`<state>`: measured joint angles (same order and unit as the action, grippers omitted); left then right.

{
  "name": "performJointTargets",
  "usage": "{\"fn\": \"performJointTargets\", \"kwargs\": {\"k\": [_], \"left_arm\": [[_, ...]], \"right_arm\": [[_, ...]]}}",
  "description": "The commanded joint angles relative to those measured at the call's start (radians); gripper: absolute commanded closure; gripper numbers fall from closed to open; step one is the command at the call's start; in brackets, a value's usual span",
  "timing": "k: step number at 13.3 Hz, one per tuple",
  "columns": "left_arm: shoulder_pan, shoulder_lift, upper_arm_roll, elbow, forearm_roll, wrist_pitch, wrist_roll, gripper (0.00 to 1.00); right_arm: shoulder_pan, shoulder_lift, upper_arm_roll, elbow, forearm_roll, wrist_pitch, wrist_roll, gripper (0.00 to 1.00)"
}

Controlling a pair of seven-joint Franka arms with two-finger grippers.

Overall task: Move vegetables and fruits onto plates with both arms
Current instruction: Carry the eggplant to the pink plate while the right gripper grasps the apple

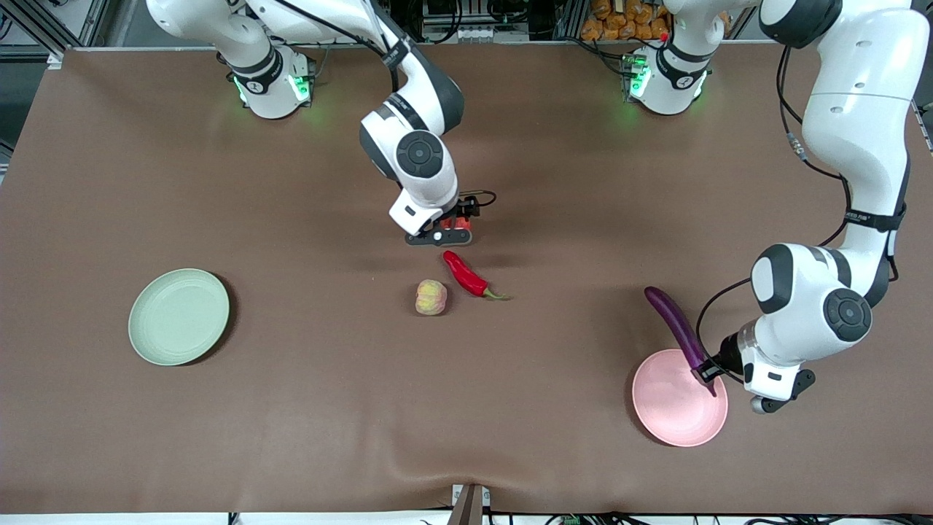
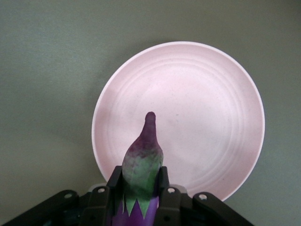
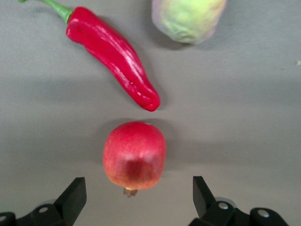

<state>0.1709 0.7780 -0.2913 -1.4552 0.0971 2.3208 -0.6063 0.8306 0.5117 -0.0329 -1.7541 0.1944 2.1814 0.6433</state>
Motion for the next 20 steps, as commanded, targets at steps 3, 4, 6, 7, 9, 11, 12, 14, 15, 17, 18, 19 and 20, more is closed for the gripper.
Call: {"fn": "performJointTargets", "kwargs": {"k": [3, 4, 6, 7, 9, 11, 12, 14, 15, 17, 18, 19, 20], "left_arm": [[0.012, 0.069, 0.020, 0.076, -0.069, 0.058, 0.014, 1.00], [0.012, 0.081, 0.021, 0.093, -0.107, 0.058, 0.016, 1.00], [0.013, 0.107, 0.015, 0.127, -0.131, 0.060, 0.008, 1.00], [0.012, 0.112, 0.018, 0.134, -0.202, 0.060, 0.008, 1.00], [0.007, 0.124, 0.026, 0.137, -0.235, 0.080, 0.019, 1.00], [0.012, 0.136, 0.024, 0.139, -0.241, 0.101, 0.011, 1.00], [0.013, 0.141, 0.024, 0.139, -0.241, 0.109, 0.011, 1.00], [0.027, 0.144, 0.024, 0.141, -0.260, 0.114, 0.010, 1.00], [0.033, 0.144, 0.024, 0.142, -0.296, 0.120, 0.011, 1.00], [0.033, 0.144, 0.026, 0.141, -0.315, 0.123, 0.011, 1.00], [0.035, 0.144, 0.027, 0.141, -0.315, 0.124, 0.014, 1.00], [0.035, 0.144, 0.034, 0.142, -0.313, 0.126, 0.020, 1.00], [0.033, 0.144, 0.038, 0.142, -0.315, 0.126, 0.020, 0.58]], "right_arm": [[0.044, 0.056, -0.010, 0.010, -0.016, 0.063, 0.055, 0.00], [0.047, 0.062, -0.010, 0.010, -0.016, 0.069, 0.056, 0.00], [0.061, 0.085, -0.012, 0.010, -0.016, 0.096, 0.062, 0.00], [0.064, 0.097, -0.012, 0.008, -0.016, 0.112, 0.064, 0.00], [0.065, 0.114, -0.012, 0.008, -0.018, 0.133, 0.081, 0.00], [0.071, 0.131, -0.013, 0.008, -0.020, 0.135, 0.081, 0.00], [0.071, 0.140, -0.013, 0.008, -0.027, 0.139, 0.081, 0.00], [0.071, 0.146, -0.013, 0.008, -0.035, 0.141, 0.081, 0.00], [0.070, 0.146, -0.013, 0.008, -0.035, 0.144, 0.081, 0.00], [0.070, 0.143, -0.015, 0.008, -0.036, 0.146, 0.081, 0.05], [0.070, 0.139, -0.015, 0.008, -0.036, 0.143, 0.081, 0.25], [0.067, 0.131, -0.016, 0.007, -0.036, 0.136, 0.082, 0.39], [0.064, 0.114, -0.019, 0.005, -0.036, 0.129, 0.091, 0.46]]}}
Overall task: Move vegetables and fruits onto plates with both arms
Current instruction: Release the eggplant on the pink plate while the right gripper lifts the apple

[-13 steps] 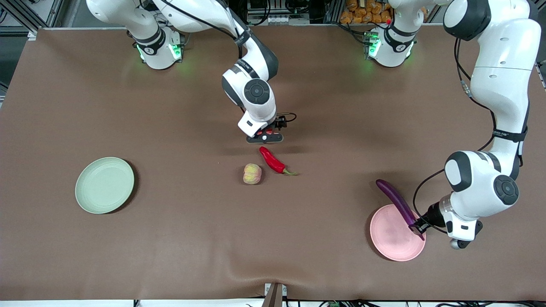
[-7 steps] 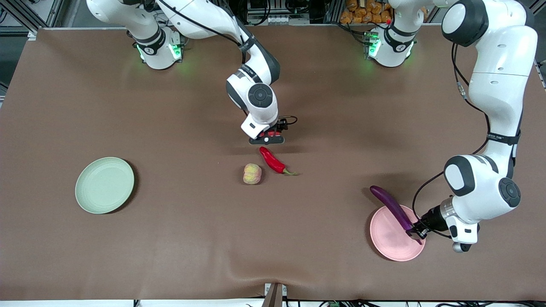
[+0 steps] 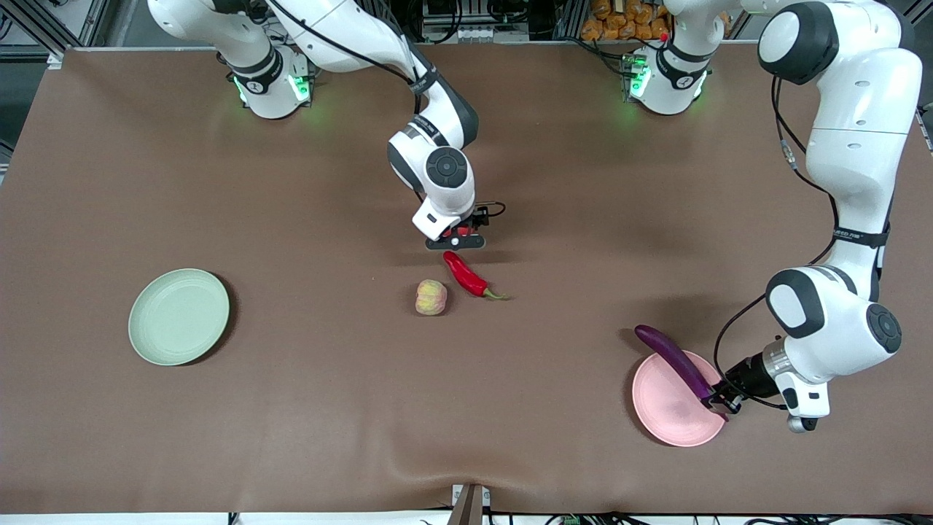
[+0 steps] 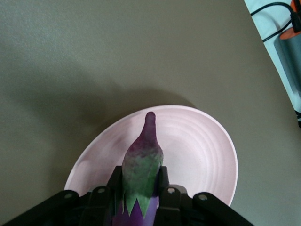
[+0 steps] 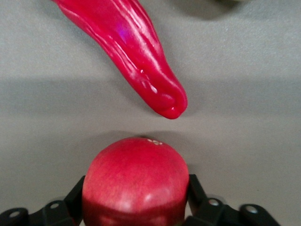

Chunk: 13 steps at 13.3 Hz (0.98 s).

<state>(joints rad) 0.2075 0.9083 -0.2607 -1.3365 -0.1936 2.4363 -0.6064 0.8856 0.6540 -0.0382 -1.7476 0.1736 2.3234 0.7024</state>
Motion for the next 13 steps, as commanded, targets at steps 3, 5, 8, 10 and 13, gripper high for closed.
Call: {"fn": "performJointTargets", "kwargs": {"k": [3, 5, 8, 10, 13], "left_arm": [[0.000, 0.006, 0.006, 0.031, -0.026, 0.009, 0.008, 0.00], [0.000, 0.000, 0.000, 0.031, -0.043, 0.004, 0.004, 0.00], [-0.016, -0.037, -0.009, 0.031, -0.043, -0.052, -0.048, 0.00], [-0.023, -0.072, -0.024, 0.030, -0.037, -0.104, -0.096, 0.00], [-0.106, -0.112, -0.028, 0.016, -0.029, -0.149, -0.189, 0.00]], "right_arm": [[0.010, -0.131, -0.084, -0.001, -0.020, -0.137, 0.138, 0.50], [0.007, -0.192, -0.156, 0.000, -0.035, -0.225, 0.140, 0.50], [0.004, -0.231, -0.251, 0.002, -0.093, -0.294, 0.134, 0.50], [0.001, -0.249, -0.314, 0.003, -0.170, -0.329, 0.097, 0.50], [0.000, -0.252, -0.400, 0.002, -0.253, -0.369, -0.075, 0.55]]}}
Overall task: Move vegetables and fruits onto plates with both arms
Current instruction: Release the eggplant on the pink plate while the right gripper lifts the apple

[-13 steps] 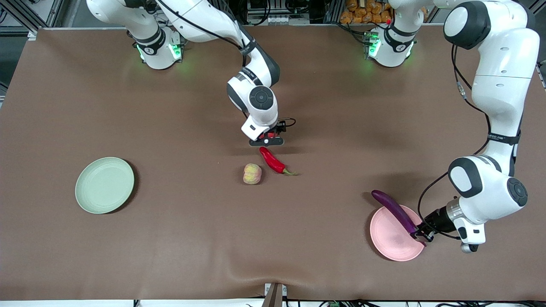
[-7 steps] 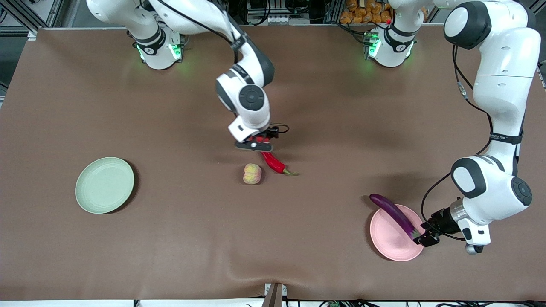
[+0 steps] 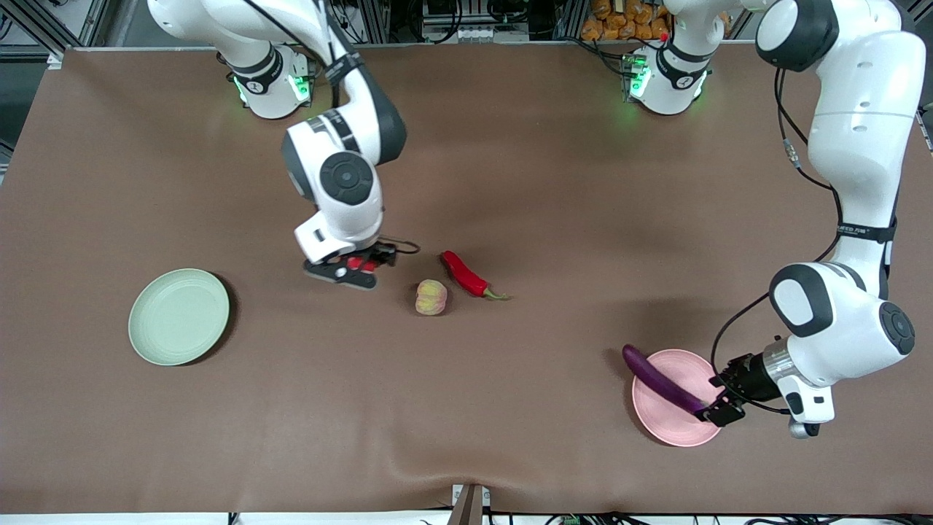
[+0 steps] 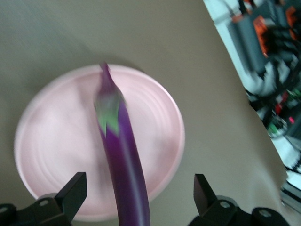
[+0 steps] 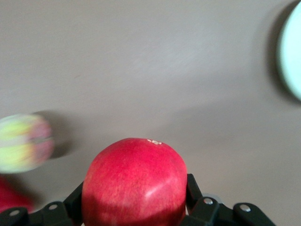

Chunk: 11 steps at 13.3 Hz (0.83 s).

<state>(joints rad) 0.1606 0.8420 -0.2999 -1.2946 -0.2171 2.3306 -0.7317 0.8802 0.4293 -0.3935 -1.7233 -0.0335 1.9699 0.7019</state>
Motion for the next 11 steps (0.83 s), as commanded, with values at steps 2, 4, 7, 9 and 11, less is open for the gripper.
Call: {"fn": "performJointTargets", "kwargs": {"k": [2, 4, 7, 9, 11], "left_arm": [[-0.139, -0.072, 0.016, -0.029, -0.002, -0.071, -0.176, 0.00], [-0.232, -0.089, 0.016, -0.031, 0.036, -0.096, -0.286, 0.00], [-0.369, -0.098, 0.015, -0.032, 0.140, -0.097, -0.574, 0.00], [-0.439, -0.101, 0.018, -0.051, 0.197, -0.097, -0.821, 0.00], [-0.492, -0.110, 0.013, -0.083, 0.251, -0.094, -0.992, 0.00]], "right_arm": [[-0.007, -0.029, -0.106, -0.027, -0.046, -0.017, -0.204, 0.57], [-0.093, -0.029, -0.119, -0.030, -0.042, -0.029, -0.357, 0.58], [-0.286, -0.020, -0.117, -0.026, 0.030, -0.026, -0.688, 0.58], [-0.400, -0.011, -0.117, -0.021, 0.128, -0.020, -0.913, 0.58], [-0.479, 0.032, -0.117, -0.006, 0.168, -0.010, -1.085, 0.58]]}}
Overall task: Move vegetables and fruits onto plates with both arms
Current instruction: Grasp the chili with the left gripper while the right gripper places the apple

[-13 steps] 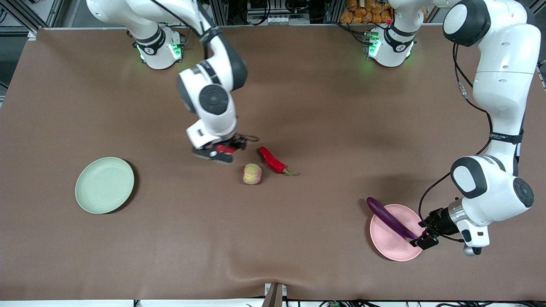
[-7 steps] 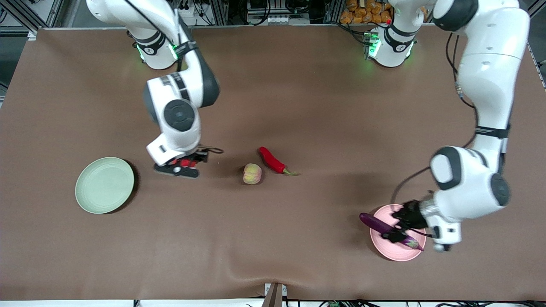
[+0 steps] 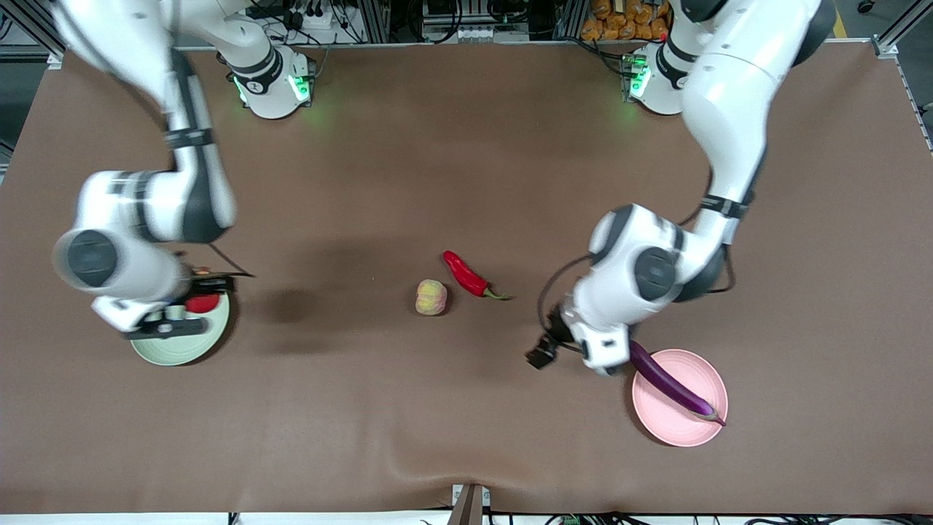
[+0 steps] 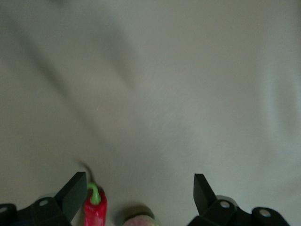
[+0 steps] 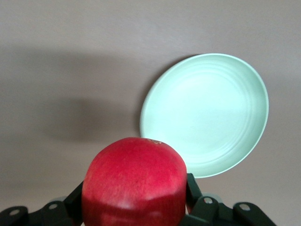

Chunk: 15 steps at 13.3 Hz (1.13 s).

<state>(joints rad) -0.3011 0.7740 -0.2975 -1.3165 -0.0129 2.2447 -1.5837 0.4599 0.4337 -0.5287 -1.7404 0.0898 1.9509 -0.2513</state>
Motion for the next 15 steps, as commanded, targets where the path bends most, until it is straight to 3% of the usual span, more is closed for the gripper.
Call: {"fn": "performJointTargets", "kwargs": {"k": [1, 6, 10, 13, 15], "left_arm": [[-0.074, -0.041, 0.014, -0.076, 0.066, -0.001, -0.222, 0.00], [-0.214, -0.029, 0.018, -0.133, 0.243, 0.007, -0.603, 0.00], [-0.276, 0.010, 0.021, -0.133, 0.356, 0.067, -0.722, 0.00], [-0.292, 0.036, 0.023, -0.138, 0.379, 0.073, -0.726, 0.00], [-0.297, 0.051, 0.023, -0.138, 0.407, 0.117, -0.760, 0.00]], "right_arm": [[-0.102, 0.055, 0.021, 0.018, 0.073, 0.013, -0.207, 0.58], [-0.268, 0.246, 0.027, 0.148, 0.234, 0.017, -0.679, 0.58], [-0.323, 0.284, 0.050, 0.151, 0.277, 0.017, -0.784, 0.52], [-0.383, 0.295, 0.099, 0.153, 0.278, 0.017, -0.786, 0.00], [-0.417, 0.292, 0.148, 0.162, 0.280, 0.011, -0.776, 0.00]]}}
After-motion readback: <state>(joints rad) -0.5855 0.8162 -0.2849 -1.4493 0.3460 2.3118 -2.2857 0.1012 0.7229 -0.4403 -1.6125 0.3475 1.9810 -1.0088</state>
